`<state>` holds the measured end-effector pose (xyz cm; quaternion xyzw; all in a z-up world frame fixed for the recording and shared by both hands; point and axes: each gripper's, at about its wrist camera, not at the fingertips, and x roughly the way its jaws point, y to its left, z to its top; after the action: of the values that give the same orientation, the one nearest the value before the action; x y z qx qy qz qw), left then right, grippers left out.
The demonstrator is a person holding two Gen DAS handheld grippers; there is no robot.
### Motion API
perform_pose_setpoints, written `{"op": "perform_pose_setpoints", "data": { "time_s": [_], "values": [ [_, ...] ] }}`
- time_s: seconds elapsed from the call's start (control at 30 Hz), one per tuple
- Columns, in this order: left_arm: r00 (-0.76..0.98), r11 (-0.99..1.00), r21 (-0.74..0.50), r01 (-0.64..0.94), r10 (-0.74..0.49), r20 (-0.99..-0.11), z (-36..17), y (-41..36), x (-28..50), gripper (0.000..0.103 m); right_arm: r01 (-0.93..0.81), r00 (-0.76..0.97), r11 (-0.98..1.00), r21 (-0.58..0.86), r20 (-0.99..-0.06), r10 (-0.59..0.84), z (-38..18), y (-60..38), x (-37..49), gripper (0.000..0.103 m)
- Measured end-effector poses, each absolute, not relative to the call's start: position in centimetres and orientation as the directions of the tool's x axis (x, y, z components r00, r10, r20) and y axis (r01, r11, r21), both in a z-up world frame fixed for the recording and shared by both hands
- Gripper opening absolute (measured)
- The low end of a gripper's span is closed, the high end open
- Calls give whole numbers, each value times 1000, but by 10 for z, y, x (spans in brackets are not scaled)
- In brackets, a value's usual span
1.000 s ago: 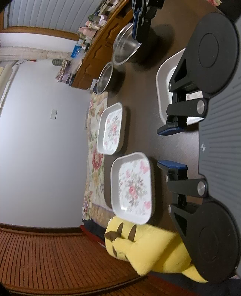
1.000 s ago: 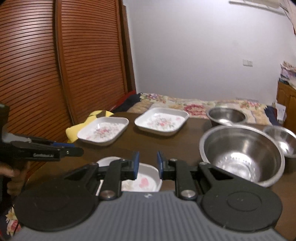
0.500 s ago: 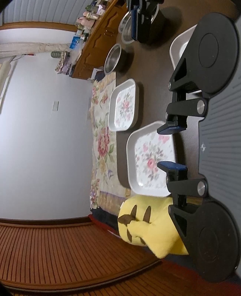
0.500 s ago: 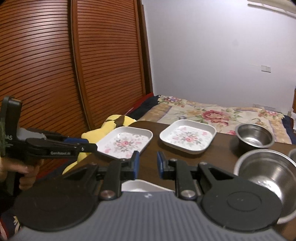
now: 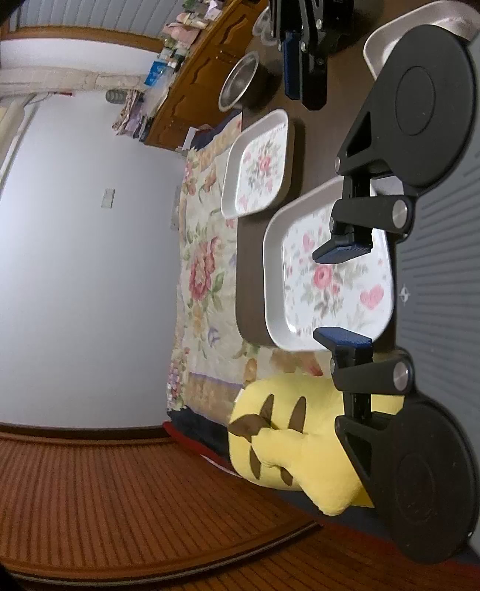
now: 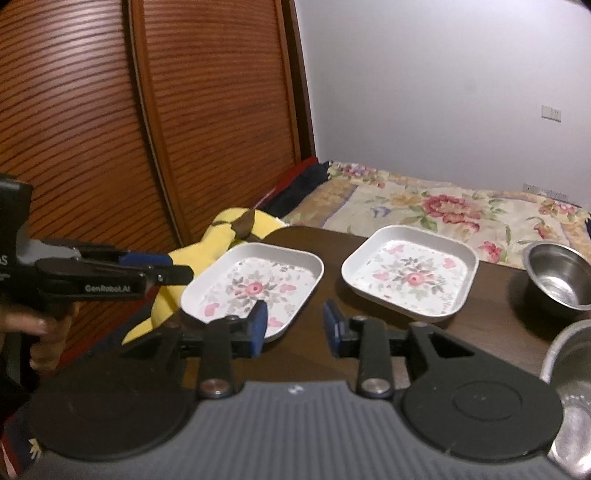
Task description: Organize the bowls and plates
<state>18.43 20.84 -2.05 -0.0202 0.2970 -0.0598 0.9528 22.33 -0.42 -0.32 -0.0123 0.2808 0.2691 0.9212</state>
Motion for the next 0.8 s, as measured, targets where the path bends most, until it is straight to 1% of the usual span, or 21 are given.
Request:
{"op": "perform_pose_setpoints", "data": {
  "time_s": [0.33, 0.57, 0.8],
  "values": [
    [797, 989, -109, 97, -143, -587, -41, 237, 213, 40, -511, 656, 851, 121, -584, 478, -16, 30, 266, 34],
    [787, 984, -143, 102, -168, -594, -52, 246, 221, 39, -502, 621, 853, 143, -626, 471, -31, 39, 289, 34],
    [781, 981, -159, 108, -182, -597, -58, 247, 226, 35, -508, 599, 848, 154, -644, 476, -37, 44, 297, 33]
  ]
}}
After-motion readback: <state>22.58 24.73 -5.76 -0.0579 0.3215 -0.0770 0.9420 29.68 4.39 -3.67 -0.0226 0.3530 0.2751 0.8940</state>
